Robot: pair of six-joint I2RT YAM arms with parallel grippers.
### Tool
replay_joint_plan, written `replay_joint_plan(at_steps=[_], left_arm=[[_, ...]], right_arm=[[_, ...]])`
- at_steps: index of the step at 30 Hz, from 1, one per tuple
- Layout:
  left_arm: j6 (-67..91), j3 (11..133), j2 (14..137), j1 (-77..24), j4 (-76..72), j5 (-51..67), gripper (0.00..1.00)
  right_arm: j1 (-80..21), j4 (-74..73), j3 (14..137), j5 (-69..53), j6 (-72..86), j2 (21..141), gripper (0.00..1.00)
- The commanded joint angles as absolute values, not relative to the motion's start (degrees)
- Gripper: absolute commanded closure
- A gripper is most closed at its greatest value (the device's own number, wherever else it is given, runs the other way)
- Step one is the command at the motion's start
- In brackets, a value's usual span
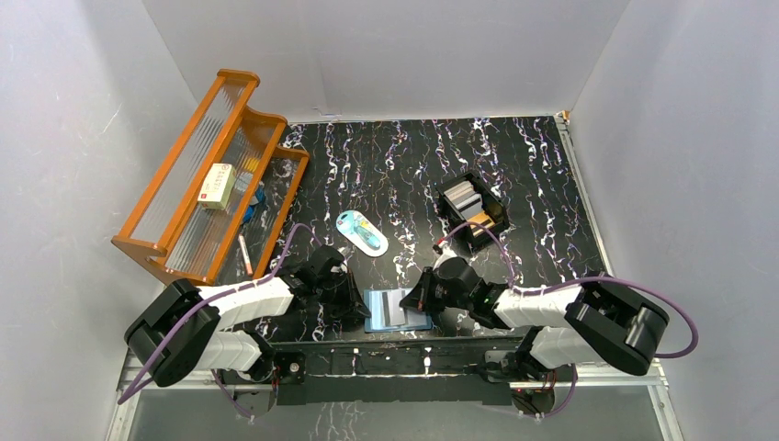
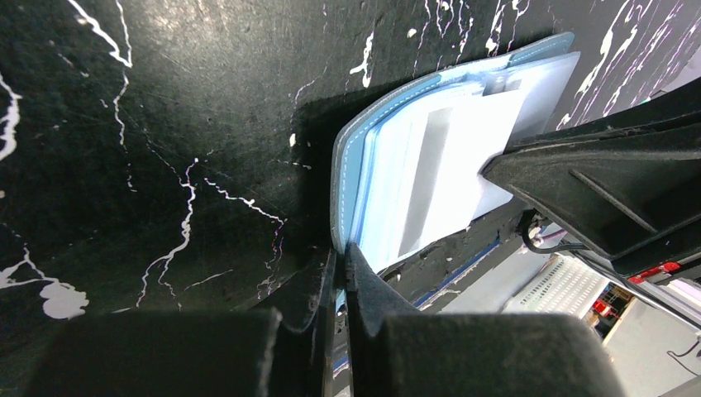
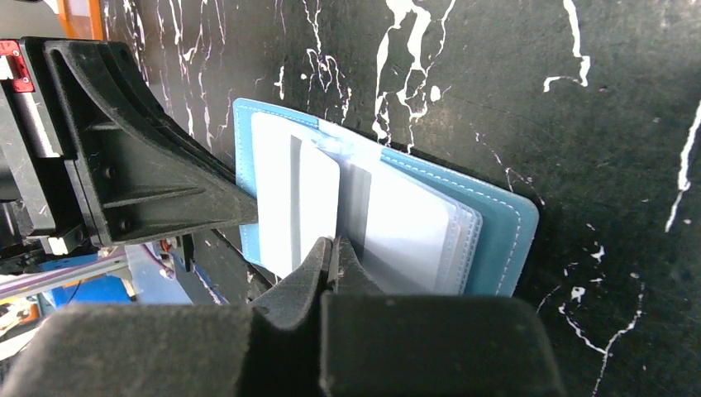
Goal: Put the credit cards into the card holder
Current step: Insert the credit card into the card holder.
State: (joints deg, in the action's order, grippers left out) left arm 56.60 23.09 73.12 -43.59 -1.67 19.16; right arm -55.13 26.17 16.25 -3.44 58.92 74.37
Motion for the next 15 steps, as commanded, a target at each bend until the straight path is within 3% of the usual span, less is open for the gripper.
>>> replay_joint_plan(at_steps=[1,8,15], left_arm=[[56.1,21.9,74.3,-43.8,2.5,16.5,1.0],[57.8,22.3,72.7,-43.8,1.5,17.7,1.0],[58.2,22.0,71.8,-43.9,1.2,17.7,1.0]], right_arm=[[-55.1,28.6,14.9,-4.0,59.6,75.2,1.0],[-55.2,28.4,17.5,-5.3,60.4,79.2,0.99],[-55.3,19.2,21.2,-3.7,59.2,77.3,0.84]])
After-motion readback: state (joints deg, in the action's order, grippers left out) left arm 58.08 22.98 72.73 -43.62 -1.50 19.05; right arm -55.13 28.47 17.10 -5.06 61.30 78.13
